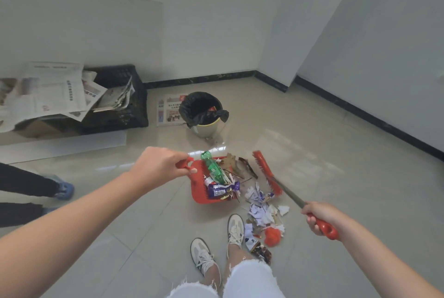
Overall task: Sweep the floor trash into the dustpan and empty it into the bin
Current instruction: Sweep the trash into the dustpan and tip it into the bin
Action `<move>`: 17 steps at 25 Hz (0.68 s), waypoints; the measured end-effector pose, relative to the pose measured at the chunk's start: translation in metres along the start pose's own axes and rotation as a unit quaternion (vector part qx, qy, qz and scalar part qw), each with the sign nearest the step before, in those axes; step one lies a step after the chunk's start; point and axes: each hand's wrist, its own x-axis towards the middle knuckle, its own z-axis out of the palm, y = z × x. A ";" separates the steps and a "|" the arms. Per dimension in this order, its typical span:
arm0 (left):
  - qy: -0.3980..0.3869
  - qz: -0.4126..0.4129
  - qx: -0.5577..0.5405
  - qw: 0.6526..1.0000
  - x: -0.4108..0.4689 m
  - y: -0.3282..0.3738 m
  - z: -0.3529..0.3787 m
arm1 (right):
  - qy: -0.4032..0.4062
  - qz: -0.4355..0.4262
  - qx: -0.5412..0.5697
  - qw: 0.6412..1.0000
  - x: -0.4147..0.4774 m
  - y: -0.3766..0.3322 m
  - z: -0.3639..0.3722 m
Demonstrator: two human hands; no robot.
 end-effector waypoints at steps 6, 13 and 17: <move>0.010 -0.093 -0.050 0.994 -0.020 0.005 -0.044 | -0.001 -0.034 -0.012 0.999 -0.018 -0.022 -0.007; 0.080 -0.221 -0.163 0.958 -0.036 0.029 -0.101 | -0.061 -0.017 -0.031 0.998 -0.010 -0.053 -0.033; 0.118 -0.239 -0.172 0.948 -0.022 0.046 -0.127 | -0.071 -0.001 -0.053 0.996 0.000 -0.055 -0.049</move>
